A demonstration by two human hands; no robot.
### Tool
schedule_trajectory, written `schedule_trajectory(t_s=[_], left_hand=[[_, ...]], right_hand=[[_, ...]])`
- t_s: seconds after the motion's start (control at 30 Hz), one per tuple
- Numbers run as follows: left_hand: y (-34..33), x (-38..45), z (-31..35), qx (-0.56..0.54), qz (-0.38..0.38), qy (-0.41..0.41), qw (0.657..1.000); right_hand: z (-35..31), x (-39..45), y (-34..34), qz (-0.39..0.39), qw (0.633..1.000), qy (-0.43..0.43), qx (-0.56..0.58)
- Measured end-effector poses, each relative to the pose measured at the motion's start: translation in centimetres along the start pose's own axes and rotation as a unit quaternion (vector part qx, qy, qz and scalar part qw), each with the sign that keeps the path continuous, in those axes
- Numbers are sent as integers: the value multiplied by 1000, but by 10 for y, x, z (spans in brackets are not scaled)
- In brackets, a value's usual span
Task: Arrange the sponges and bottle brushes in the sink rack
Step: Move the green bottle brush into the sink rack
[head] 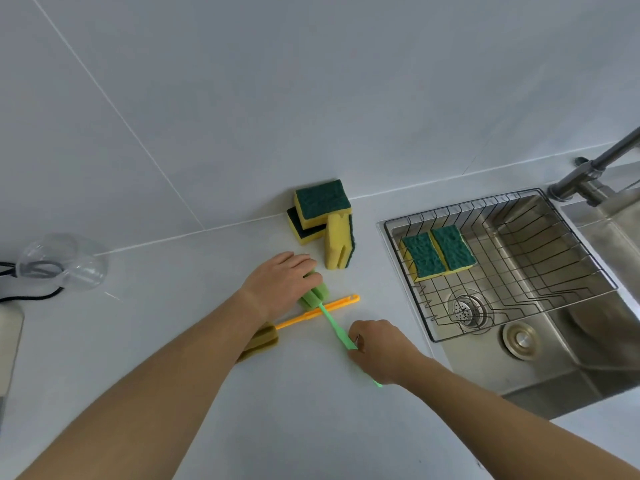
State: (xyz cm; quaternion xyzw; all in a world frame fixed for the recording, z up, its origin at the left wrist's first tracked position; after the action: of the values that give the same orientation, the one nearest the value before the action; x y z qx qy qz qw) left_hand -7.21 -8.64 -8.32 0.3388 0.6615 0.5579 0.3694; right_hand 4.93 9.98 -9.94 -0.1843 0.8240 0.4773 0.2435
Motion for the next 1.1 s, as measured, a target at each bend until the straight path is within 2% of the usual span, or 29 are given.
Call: schedule_trajectory(t_s=[0.27, 0.47, 0.63, 1.1], left_hand=[[27, -24, 2, -30, 50, -14, 998], [43, -35, 25, -97, 29, 47, 994], [56, -40, 53, -113, 45, 66, 990], [63, 10, 130, -172, 41, 89, 980]], right_hand=[[10, -19, 32, 40, 992, 56, -102], [21, -41, 62, 68, 983, 108, -132], [35, -59, 81, 73, 976, 135, -154], [119, -97, 117, 97, 972, 132, -171]])
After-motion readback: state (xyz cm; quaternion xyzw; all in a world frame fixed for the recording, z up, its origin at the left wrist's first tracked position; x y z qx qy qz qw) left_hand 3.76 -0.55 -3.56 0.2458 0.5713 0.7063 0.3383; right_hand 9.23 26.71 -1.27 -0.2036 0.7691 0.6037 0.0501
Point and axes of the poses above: each hand's wrist, its own x-axis towards the middle knuckle, its own y-axis out of the back of the hand, z = x × y, the point moved 1 cm from there along x, towards the middle knuckle, and after that the axes turned 2 degrees about x, right-handed, at the moved point
